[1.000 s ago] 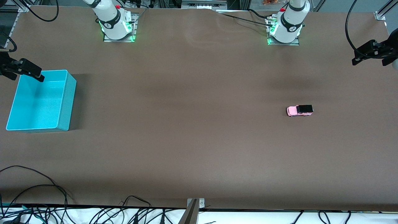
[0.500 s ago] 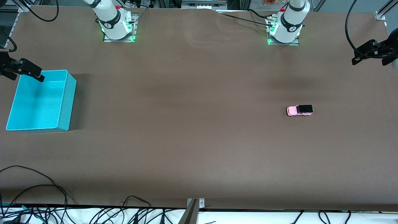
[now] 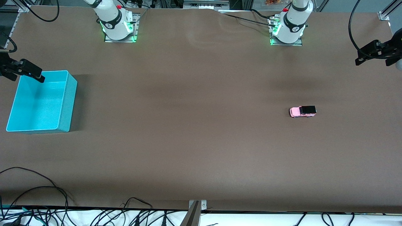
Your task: Wind and store pink jeep toy
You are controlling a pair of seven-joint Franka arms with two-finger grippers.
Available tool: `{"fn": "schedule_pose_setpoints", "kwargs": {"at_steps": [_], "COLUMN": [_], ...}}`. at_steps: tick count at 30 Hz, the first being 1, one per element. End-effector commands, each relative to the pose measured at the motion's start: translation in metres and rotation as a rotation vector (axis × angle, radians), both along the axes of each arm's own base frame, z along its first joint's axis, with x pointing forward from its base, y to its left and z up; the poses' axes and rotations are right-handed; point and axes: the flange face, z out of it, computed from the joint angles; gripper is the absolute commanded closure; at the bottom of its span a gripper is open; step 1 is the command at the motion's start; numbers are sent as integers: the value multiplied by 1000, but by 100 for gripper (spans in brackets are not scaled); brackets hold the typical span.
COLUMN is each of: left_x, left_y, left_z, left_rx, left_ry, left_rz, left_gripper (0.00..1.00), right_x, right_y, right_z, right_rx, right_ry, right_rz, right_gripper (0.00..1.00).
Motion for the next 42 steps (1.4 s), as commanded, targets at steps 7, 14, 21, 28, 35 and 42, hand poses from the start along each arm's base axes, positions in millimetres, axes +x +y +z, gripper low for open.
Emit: {"fn": "schedule_pose_setpoints", "kwargs": {"at_steps": [7, 14, 21, 28, 35, 42], "left_x": [1, 2, 3, 3, 3, 3], "left_y": [-1, 0, 0, 1, 4, 5], "left_z": [4, 5, 6, 6, 5, 5], "left_rx": [8, -2, -30, -30, -30, -30], "left_ry": [5, -6, -18, -22, -21, -21], "left_rz": [-17, -13, -10, -8, -2, -1], "left_gripper": [0, 0, 0, 0, 0, 0], "right_x": [1, 1, 1, 1, 1, 1], "right_y": [-1, -2, -2, -2, -2, -2], "right_z": [6, 7, 7, 7, 6, 6], "right_rx": [8, 8, 8, 8, 8, 8], "right_ry": [-2, -3, -3, -3, -2, -2], "right_rz": [4, 2, 2, 2, 2, 2], "right_gripper": [0, 0, 0, 0, 0, 0]}}
